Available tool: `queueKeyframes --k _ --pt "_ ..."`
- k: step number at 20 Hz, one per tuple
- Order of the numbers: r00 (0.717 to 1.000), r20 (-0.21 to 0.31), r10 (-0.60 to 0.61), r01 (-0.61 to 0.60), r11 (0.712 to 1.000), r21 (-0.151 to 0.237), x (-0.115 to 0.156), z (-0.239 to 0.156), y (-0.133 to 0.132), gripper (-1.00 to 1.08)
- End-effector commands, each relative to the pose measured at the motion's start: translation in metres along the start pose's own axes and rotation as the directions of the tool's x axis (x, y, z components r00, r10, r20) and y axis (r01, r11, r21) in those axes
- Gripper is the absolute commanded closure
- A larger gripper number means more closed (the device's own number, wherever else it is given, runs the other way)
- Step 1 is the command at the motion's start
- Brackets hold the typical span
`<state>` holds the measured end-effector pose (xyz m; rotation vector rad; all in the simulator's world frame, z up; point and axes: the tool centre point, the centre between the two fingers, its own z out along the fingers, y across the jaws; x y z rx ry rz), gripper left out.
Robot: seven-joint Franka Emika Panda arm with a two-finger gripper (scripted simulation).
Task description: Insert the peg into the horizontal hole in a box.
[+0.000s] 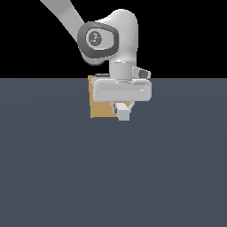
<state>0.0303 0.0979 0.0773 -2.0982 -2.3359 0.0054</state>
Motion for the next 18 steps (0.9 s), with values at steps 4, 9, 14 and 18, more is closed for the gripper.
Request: queueKeyframes --k 4,9,14,18 --pt "1.0 -0.001 -0.002 0.002 1.0 -0.004 0.034 -0.002 0.0 1.08" --pt "1.0 -0.001 -0.002 0.002 1.0 -0.005 0.076 -0.002 0.0 1.08" --pt "1.0 -0.001 -0.002 0.002 1.0 -0.006 0.099 -0.003 0.001 1.08" --pt "1.0 -0.001 -0.002 0.002 1.0 -0.006 0.102 -0.003 0.002 1.08"
